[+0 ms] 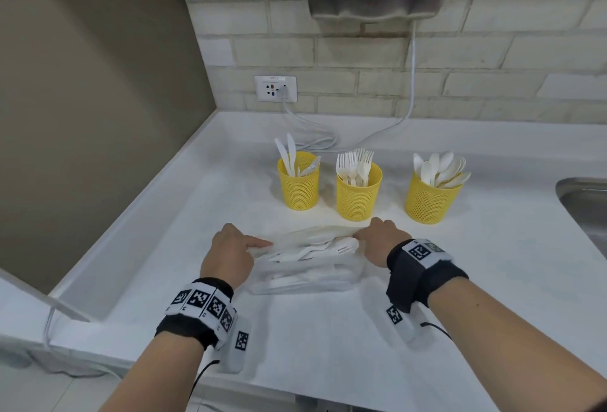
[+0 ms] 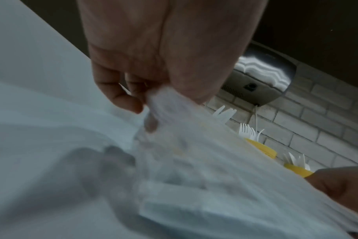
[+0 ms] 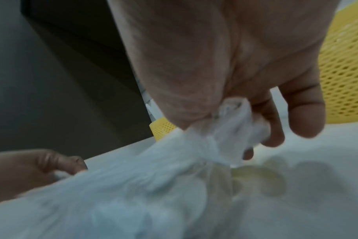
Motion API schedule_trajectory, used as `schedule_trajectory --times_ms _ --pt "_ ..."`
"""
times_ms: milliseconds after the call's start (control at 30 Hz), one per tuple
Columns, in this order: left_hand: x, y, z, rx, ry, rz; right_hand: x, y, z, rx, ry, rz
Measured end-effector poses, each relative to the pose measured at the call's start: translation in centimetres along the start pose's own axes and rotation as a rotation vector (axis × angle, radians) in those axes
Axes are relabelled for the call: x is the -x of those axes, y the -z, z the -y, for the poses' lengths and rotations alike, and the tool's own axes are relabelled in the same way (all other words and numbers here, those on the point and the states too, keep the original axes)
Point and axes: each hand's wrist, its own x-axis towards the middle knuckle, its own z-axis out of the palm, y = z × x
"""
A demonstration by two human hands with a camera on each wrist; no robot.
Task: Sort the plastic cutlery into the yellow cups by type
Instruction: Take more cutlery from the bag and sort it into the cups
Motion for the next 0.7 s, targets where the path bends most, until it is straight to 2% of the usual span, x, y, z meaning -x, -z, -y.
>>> schedule_trajectory --times_ms 67,133,200,233,267,333,367,467,567,633,700 --pt "0.7 0.2 0.0 -0.157 -0.028 0.023 0.3 -0.1 -0.5 -0.103 0.054 -0.049" --pt "1.5 0.2 -0.3 -0.229 -0.083 -0.037 1.1 -0.1 -0.5 -0.143 0.178 -0.232" --pt "2.4 0.0 -0.9 -0.110 -0.212 -0.146 2.2 -0.3 0.1 -0.109 0.294 -0.513" --pt "2.8 0.0 -1.3 -0.033 -0.293 -0.150 2.6 -0.4 0.5 -0.127 0.348 -0.602" --pt "3.1 -0.2 -1.6 0.014 -0.360 -0.106 2.8 -0.5 0.9 -0.167 0.408 -0.624" --pt "3.9 -0.5 -2.2 -0.015 -0.401 0.014 3.0 -0.9 1.2 -0.259 0.456 -0.478" --pt "4.1 -0.6 -2.3 -0.065 -0.379 0.045 2.9 -1.1 1.2 -0.248 0.416 -0.366" --pt "4.3 -0.7 -1.5 -0.213 -0.292 0.013 2.6 -1.5 0.0 -0.102 0.226 -0.170" --pt "4.6 -0.3 -0.8 -0.224 -0.226 0.061 2.9 -1.4 -1.0 -0.070 0.143 -0.037" --pt "4.6 -0.3 -0.4 -0.190 -0.230 0.108 3.3 -1.5 -1.1 -0.031 0.145 -0.044" --pt "4.5 -0.4 -0.4 -0.174 -0.266 0.119 3.8 -1.6 -0.5 -0.025 0.187 -0.183"
